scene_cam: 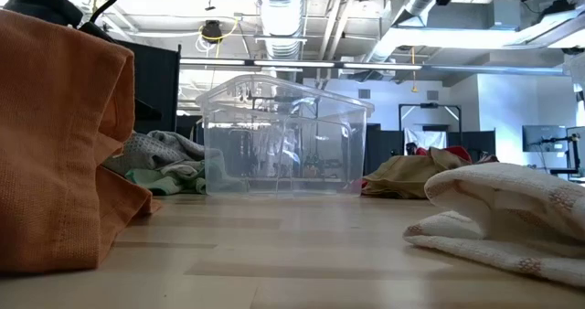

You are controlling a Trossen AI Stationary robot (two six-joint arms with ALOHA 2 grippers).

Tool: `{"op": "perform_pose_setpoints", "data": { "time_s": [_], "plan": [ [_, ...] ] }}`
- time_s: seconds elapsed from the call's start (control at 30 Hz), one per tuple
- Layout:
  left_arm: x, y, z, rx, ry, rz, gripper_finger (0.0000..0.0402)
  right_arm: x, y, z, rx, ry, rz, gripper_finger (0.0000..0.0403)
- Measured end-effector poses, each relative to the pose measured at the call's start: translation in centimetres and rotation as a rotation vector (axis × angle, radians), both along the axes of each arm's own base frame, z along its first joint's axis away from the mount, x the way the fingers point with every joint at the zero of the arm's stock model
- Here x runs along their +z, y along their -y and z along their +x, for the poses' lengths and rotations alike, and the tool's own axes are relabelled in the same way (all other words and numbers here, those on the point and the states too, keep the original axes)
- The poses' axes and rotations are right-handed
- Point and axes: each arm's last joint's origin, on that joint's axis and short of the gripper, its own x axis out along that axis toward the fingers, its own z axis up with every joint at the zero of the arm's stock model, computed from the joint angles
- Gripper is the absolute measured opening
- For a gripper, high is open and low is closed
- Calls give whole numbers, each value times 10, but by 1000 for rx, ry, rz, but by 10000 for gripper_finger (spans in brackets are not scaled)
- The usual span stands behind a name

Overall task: Sort towels by color in basket
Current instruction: Put the red towel into the top transparent bin

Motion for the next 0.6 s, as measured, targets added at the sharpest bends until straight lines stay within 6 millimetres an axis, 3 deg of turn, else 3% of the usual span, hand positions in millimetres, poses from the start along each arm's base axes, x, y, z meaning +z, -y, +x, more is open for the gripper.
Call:
{"op": "perform_pose_setpoints", "data": {
  "time_s": [0.6],
  "plan": [
    [0, 0, 0, 0, -1, 0, 160, 12, -7, 19, 9, -93, -48, 260]
  ]
}}
